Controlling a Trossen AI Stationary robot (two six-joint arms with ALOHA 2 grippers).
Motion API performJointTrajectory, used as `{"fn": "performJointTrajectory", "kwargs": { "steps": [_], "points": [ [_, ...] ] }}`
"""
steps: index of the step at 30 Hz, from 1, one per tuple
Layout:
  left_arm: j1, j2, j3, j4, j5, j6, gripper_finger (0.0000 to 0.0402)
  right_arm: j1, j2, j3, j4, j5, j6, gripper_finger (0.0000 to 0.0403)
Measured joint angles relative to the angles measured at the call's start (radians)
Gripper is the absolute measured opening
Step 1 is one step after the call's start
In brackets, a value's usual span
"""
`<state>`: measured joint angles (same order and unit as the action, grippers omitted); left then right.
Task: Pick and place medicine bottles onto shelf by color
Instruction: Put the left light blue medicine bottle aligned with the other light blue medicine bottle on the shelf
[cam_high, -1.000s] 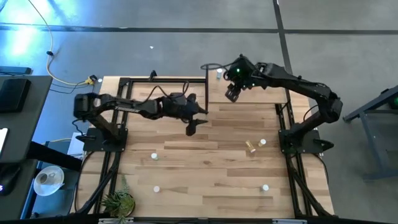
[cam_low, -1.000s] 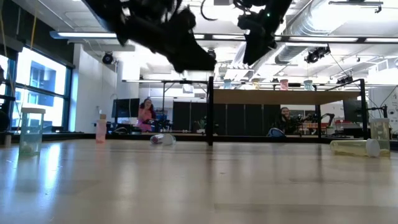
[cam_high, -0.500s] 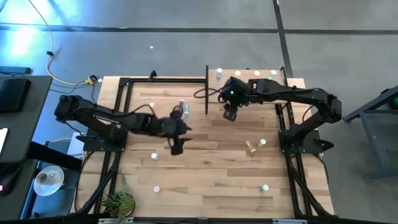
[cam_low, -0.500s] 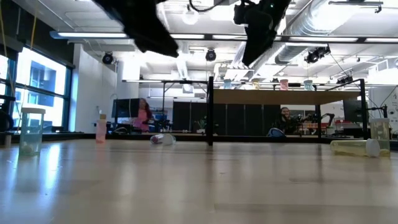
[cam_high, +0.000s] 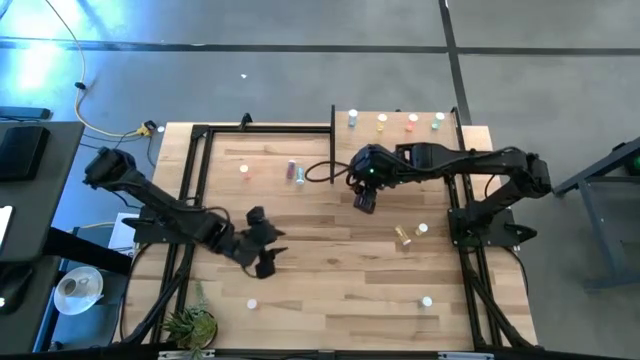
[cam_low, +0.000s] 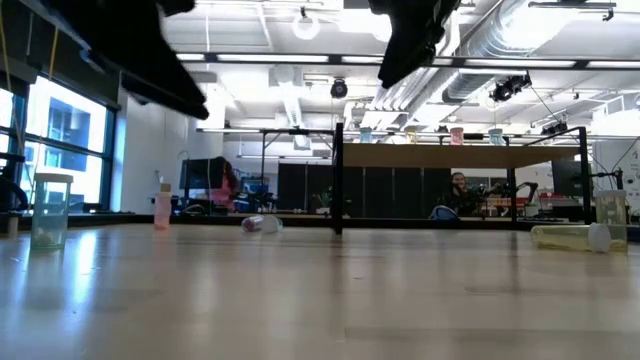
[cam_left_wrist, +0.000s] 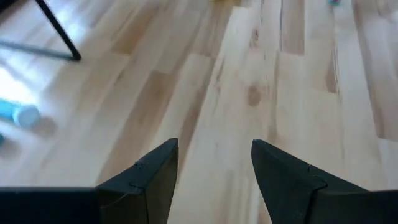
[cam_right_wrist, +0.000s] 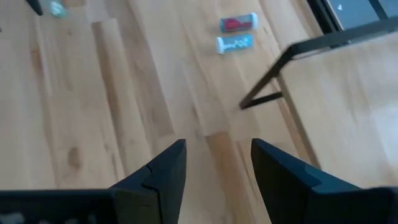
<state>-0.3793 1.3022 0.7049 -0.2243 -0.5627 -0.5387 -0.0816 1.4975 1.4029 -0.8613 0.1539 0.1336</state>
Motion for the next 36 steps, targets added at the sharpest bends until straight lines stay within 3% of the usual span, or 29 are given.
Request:
{"fn": "performJointTrajectory", "kwargs": {
  "steps": [11,20,31,36],
  "points": [
    [-0.283,0.0,-0.02,-0.162,-0.154,-0.384,0.0193,0.032,0.0,0.0,0.049,0.0,-0.002,0.0172],
    [-0.467,0.0,-0.02,-0.398,-0.207,-0.768,0.0193,0.032,0.0,0.0,0.088,0.0,0.0,0.0172],
    [-0.539,0.131,-0.02,-0.476,-0.234,-0.97,0.0193,0.032,0.0,0.0,0.099,0.0,0.0,0.0172],
    [-0.538,0.209,-0.02,-0.492,-0.164,-1.072,0.0193,0.032,0.0,0.0,0.102,0.0,-0.002,0.0172]
  ]
}}
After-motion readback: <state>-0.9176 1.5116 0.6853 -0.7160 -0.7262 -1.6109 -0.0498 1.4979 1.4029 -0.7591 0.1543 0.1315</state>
